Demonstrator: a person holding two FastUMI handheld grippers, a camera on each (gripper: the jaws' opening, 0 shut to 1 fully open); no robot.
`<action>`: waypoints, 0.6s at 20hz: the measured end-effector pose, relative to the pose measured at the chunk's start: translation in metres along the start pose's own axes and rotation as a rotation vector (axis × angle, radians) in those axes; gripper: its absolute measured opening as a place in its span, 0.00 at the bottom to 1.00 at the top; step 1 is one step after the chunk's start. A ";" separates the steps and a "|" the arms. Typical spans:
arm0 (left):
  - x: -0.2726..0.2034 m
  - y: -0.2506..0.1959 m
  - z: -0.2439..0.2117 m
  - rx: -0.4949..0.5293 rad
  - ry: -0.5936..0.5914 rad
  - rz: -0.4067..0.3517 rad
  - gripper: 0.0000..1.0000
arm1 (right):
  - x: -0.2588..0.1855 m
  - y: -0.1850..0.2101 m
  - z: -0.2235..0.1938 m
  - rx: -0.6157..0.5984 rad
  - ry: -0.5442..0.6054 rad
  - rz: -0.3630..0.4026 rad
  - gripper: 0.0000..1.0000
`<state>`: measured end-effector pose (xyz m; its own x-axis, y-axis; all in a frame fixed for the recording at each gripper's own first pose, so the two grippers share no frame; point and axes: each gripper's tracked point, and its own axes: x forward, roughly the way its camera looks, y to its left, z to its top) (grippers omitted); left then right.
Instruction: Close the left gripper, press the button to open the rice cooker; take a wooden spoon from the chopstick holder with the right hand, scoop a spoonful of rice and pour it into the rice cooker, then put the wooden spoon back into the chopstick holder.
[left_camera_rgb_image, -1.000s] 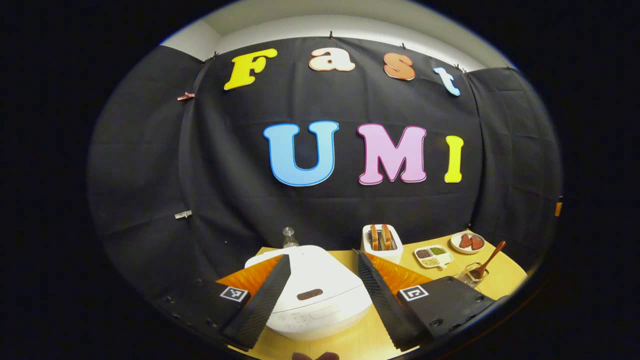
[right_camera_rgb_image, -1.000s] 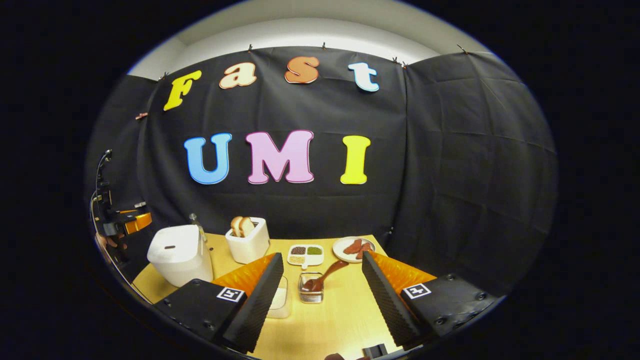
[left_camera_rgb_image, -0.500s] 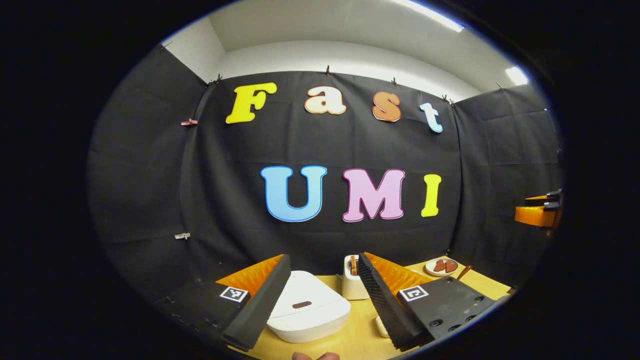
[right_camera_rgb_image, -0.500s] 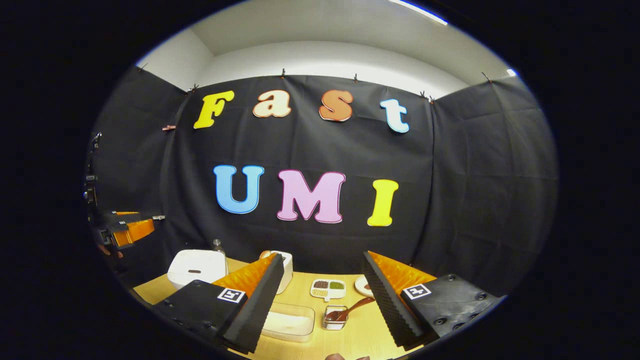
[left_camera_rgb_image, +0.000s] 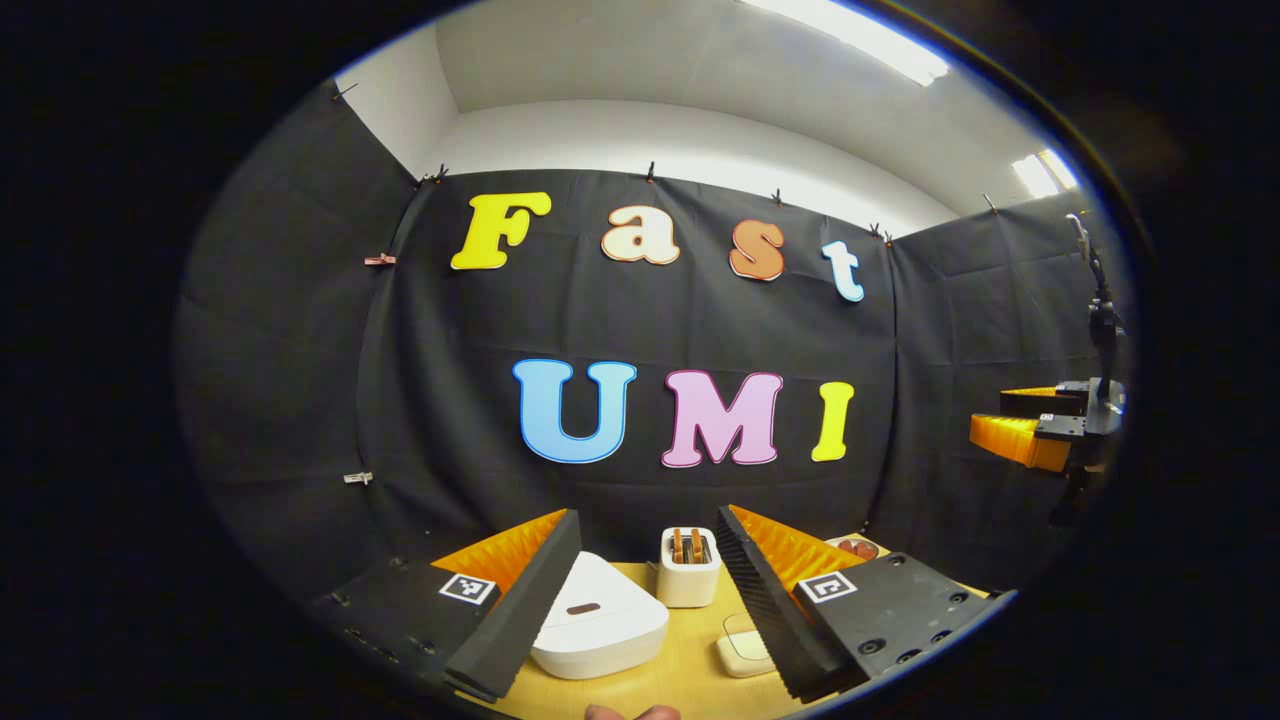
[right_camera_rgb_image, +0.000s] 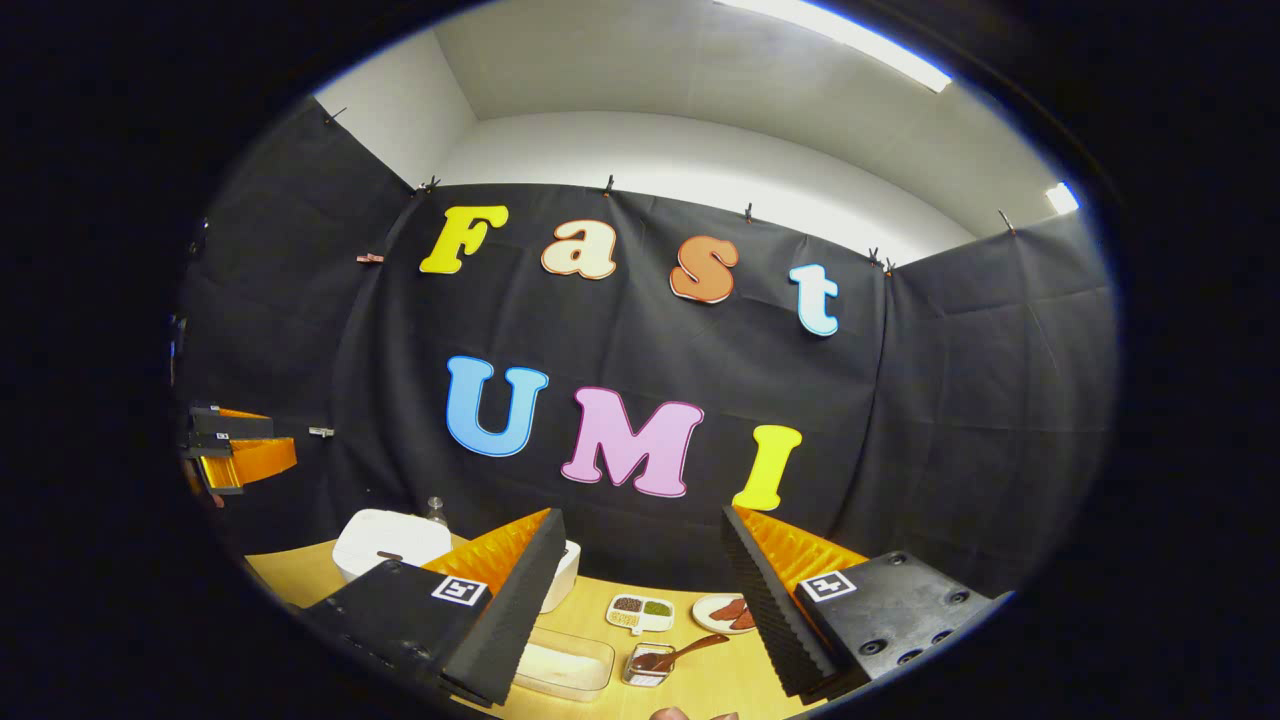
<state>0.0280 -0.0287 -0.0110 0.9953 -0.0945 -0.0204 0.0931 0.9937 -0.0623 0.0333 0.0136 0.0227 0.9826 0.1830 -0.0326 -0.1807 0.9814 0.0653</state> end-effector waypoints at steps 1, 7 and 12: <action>-0.002 -0.001 0.002 -0.004 0.001 -0.002 0.95 | -0.001 -0.004 0.007 0.001 -0.003 -0.008 0.97; -0.014 0.002 0.010 -0.007 -0.001 0.004 0.94 | -0.009 -0.026 0.020 0.029 0.024 -0.060 0.97; -0.020 0.005 0.016 -0.004 0.011 -0.002 0.93 | -0.015 -0.029 0.027 -0.018 0.039 -0.066 0.97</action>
<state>0.0092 -0.0206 0.0055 0.9948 -0.0967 -0.0312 0.0945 0.9933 -0.0659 0.0253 -0.0191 0.0478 0.9899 0.1200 -0.0753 -0.1169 0.9922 0.0438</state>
